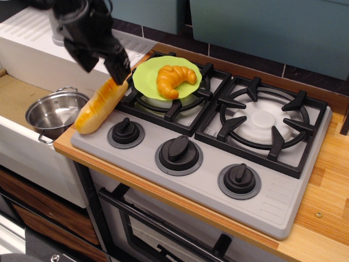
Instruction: Put crossaint on plate and bread in pot or pan in sink
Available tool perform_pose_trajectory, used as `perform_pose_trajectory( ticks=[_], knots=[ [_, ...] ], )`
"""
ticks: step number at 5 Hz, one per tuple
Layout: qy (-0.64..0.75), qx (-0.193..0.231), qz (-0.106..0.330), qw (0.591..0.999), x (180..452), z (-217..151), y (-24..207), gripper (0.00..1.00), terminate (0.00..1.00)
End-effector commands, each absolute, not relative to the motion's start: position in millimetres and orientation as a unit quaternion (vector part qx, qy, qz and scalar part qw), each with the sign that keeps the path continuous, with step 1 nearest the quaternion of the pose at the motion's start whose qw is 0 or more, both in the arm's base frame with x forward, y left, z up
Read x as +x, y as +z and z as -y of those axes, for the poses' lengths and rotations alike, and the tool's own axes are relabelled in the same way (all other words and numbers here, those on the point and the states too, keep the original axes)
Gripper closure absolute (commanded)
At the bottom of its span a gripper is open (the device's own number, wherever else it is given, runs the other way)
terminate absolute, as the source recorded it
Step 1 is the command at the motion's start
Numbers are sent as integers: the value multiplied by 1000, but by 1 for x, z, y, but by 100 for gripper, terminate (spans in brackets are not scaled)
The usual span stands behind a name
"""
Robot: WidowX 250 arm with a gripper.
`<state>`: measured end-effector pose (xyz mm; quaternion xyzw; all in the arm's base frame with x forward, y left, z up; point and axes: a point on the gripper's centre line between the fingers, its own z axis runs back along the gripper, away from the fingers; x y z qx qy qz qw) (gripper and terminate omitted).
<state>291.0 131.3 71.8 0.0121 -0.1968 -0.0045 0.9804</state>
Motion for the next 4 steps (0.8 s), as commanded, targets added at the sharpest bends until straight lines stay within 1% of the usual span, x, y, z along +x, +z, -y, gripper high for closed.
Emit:
perform_pose_trajectory(
  ticks=[1,4],
  knots=[
    [3,19,239,971,287,-137,72,0,0],
    [7,-5,265,964,276,-145,33,0,0]
  ],
)
